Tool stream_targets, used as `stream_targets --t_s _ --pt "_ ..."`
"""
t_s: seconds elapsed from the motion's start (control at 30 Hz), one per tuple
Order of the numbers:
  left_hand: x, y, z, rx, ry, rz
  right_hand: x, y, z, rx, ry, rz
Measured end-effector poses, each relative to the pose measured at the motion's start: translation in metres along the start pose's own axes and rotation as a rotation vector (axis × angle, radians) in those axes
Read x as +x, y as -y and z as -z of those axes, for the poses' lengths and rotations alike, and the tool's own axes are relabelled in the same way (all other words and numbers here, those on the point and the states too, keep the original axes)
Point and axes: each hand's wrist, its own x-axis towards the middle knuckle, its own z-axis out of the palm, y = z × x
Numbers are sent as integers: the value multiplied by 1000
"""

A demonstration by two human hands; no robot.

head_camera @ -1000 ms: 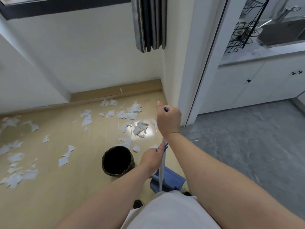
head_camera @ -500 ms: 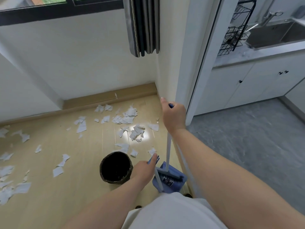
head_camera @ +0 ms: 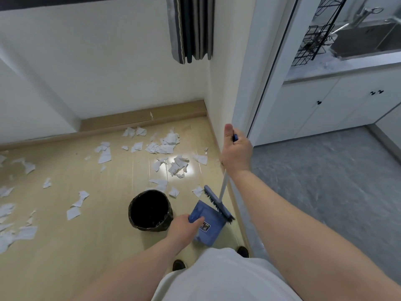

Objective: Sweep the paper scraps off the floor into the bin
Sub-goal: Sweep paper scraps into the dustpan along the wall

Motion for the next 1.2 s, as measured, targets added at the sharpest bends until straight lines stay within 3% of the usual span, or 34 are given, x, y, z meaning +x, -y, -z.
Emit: stream_targets --t_s 0.17,0.37,0.67,0.8,0.87,0.97,1.2 --pt "1 13 0 4 -56 37 4 -7 -4 -3 58 -27" --pt "4 3 3 0 -136 99 -3 -67 -6 -34 111 -383" --pt "13 -24 -1 -155 -205 208 -14 -126 13 -451 358 -634" --pt "15 -37 0 -161 -261 207 13 -107 12 40 349 -990" --pt "16 -46 3 -153 -293 196 25 -100 12 156 423 -1036" --pt "21 -61 13 -162 -338 191 39 -101 19 -10 482 -1136" --pt "38 -105 41 -229 -445 148 40 -132 29 -542 922 -1182"
